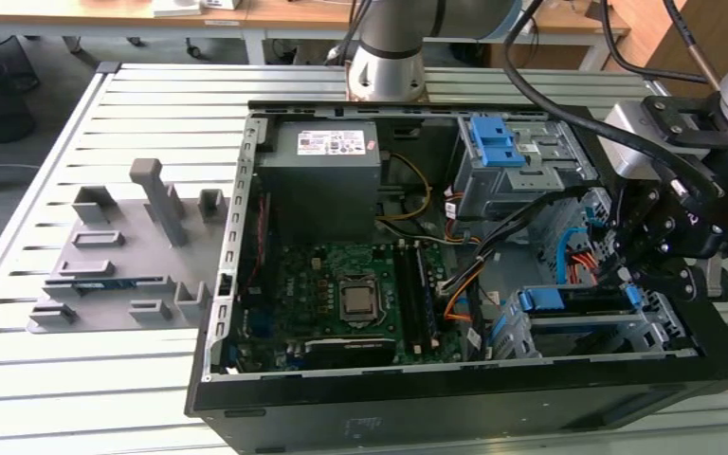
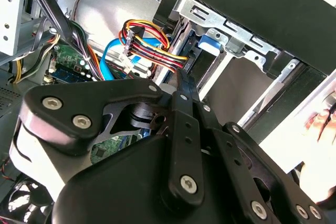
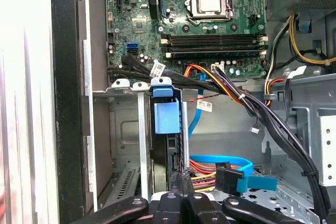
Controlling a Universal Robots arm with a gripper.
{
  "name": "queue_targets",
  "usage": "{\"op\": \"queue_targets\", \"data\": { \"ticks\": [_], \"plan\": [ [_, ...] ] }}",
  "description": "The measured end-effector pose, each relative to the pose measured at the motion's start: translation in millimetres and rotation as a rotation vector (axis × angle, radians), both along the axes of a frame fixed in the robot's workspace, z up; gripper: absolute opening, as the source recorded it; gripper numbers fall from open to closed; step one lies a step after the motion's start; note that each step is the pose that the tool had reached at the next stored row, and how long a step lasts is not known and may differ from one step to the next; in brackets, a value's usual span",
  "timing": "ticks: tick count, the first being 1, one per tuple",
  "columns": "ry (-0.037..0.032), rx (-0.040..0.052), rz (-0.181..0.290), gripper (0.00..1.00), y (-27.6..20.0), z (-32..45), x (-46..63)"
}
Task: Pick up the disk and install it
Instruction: 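Insert the second disk wire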
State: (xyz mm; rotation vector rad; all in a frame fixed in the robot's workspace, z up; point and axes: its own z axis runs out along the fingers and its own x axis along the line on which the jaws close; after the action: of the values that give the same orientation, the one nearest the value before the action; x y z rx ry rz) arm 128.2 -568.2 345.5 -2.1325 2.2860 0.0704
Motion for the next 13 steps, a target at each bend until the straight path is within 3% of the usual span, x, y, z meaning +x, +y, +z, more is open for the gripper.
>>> {"op": "queue_targets", "data": {
  "ticks": [8,13],
  "plan": [
    [0.0001,-0.0002,0.0,0.11,0.0,0.5,0.1],
    [-0.0001,0.0,0.0,0.11,0.6,6.8,1.0]
  ]
}}
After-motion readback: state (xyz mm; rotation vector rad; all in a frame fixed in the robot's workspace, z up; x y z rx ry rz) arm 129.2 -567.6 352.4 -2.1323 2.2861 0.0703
